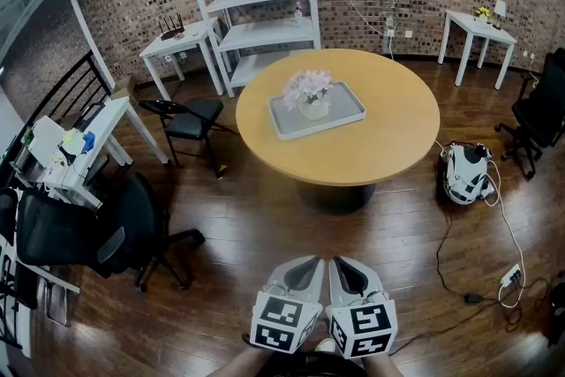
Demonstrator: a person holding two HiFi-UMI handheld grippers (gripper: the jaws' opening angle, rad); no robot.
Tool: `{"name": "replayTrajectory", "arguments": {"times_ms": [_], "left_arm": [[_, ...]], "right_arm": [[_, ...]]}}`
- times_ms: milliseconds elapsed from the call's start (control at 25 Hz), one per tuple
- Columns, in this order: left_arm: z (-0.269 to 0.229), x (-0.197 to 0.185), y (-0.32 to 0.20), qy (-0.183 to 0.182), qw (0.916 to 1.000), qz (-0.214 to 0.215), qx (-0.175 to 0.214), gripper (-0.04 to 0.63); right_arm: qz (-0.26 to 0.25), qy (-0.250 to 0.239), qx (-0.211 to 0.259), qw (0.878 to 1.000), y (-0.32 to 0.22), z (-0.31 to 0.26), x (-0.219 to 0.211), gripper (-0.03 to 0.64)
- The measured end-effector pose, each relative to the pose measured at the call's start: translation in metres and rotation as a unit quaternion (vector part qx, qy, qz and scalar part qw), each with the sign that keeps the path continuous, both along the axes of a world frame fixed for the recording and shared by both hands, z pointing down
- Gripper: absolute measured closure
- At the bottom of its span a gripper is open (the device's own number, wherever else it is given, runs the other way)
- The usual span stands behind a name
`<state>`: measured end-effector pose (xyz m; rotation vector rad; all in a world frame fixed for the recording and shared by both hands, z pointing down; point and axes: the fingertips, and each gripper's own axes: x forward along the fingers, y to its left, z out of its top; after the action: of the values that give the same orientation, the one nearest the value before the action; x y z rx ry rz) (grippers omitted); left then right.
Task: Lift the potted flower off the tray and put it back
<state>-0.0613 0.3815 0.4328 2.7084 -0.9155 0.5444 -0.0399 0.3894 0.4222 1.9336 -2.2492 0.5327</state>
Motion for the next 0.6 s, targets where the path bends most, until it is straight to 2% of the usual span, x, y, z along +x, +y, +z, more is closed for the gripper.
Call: {"name": "replayTrajectory", "arguments": {"times_ms": [320,600], "left_arm": [[0.005,0.017,-0.029,0.002,1.0,-0.006,0.0,0.592],[0.013,0.032,-0.086,0.013,0.9999,0.0,-0.004,0.592]], "right_arm": [[-0.008,0.003,-0.002,1.0,-0.027,0.007,0.015,0.614],[0.001,0.017,-0.006,1.0,-0.079,0.015,0.03,0.614]]}}
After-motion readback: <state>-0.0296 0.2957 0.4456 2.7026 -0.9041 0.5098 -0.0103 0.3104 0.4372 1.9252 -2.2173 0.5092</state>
